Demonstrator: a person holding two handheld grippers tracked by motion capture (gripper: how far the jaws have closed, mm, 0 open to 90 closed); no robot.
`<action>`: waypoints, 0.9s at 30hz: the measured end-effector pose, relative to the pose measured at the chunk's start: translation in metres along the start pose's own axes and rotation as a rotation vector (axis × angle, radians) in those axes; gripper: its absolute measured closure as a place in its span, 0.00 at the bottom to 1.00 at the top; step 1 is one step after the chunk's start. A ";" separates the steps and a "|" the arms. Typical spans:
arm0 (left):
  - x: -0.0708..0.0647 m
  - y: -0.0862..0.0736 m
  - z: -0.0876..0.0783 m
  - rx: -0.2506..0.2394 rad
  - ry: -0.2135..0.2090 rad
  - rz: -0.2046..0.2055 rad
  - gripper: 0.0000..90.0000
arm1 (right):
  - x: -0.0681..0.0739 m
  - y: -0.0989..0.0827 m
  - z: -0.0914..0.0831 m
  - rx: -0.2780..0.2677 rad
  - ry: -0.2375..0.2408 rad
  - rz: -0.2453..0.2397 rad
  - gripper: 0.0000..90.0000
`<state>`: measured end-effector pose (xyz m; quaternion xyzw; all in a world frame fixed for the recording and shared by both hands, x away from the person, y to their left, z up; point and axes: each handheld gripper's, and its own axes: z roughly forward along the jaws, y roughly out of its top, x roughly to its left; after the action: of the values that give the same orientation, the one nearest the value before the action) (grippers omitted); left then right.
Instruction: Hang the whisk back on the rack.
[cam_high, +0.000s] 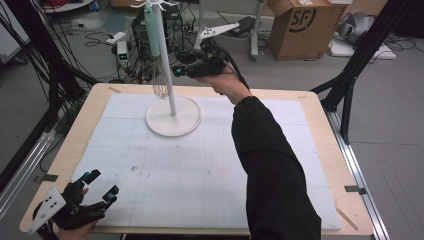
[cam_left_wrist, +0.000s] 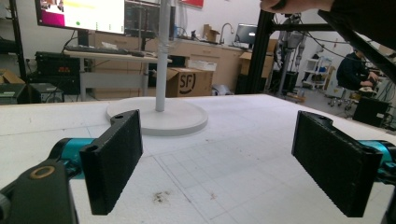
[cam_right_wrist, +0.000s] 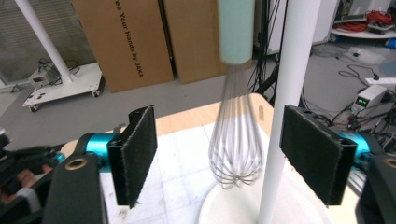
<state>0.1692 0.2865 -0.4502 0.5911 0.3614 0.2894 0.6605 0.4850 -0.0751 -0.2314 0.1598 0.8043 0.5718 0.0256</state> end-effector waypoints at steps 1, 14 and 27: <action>0.000 0.000 0.000 0.000 0.002 -0.001 0.19 | 0.001 -0.003 -0.002 -0.005 0.005 -0.005 0.29; -0.002 0.000 0.003 -0.001 -0.004 0.005 0.19 | 0.032 -0.041 -0.047 -0.044 0.008 -0.001 0.23; -0.003 0.000 0.010 0.001 -0.018 0.009 0.18 | 0.055 -0.074 -0.092 -0.070 -0.062 -0.015 0.23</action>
<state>0.1752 0.2780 -0.4498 0.5957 0.3529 0.2865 0.6622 0.3950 -0.1649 -0.2605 0.1704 0.7838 0.5941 0.0606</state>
